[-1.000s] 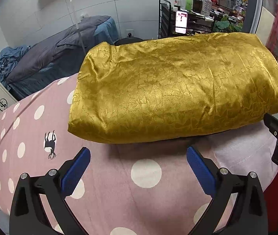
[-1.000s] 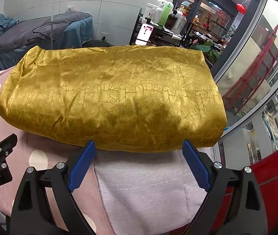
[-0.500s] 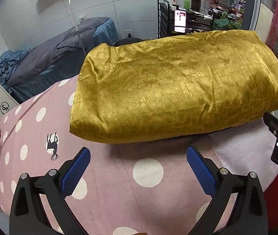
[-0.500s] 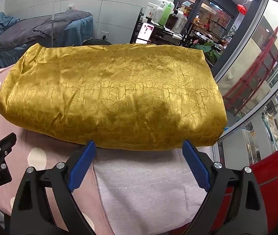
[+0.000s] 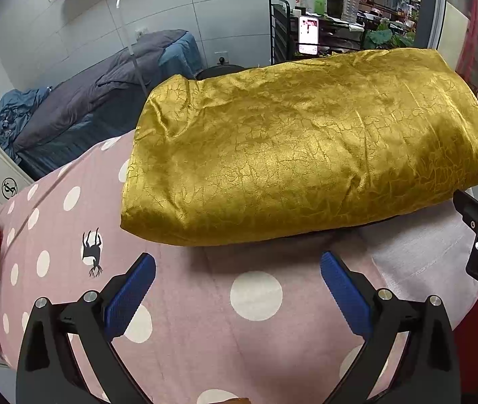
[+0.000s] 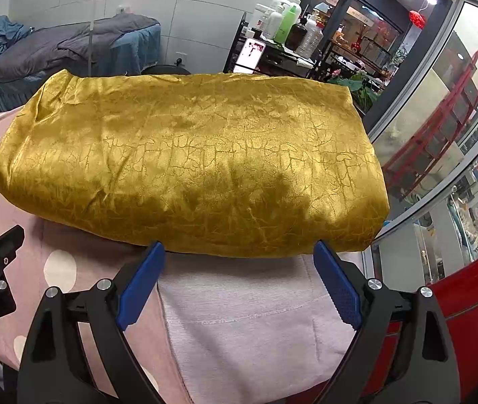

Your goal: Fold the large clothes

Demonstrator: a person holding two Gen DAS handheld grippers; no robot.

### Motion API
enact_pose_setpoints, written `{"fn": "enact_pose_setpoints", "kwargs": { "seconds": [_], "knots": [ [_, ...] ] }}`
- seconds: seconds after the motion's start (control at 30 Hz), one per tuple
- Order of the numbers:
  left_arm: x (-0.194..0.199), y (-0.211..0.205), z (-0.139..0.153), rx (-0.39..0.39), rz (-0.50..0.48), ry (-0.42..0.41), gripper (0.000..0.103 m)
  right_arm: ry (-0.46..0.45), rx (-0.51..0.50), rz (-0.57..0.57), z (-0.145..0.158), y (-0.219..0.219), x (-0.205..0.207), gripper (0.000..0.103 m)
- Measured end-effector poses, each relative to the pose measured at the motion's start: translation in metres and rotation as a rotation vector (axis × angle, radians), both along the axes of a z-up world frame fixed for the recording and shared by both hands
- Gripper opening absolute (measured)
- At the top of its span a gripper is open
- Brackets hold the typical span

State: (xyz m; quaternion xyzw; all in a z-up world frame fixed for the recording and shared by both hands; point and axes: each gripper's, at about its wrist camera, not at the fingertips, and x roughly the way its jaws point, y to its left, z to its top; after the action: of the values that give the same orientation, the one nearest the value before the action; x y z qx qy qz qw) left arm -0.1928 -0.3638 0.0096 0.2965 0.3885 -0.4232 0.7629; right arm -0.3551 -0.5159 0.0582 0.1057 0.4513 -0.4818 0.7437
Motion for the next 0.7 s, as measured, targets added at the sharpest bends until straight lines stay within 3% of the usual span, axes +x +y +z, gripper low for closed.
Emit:
{"fn": "enact_pose_setpoints", "kwargs": {
  "seconds": [0.7],
  "knots": [
    [0.0002,0.0019,-0.0039,0.012,-0.005,0.001,0.097,0.022,0.004,0.024,-0.0028,0.0036,0.0084,0.089]
  ]
}}
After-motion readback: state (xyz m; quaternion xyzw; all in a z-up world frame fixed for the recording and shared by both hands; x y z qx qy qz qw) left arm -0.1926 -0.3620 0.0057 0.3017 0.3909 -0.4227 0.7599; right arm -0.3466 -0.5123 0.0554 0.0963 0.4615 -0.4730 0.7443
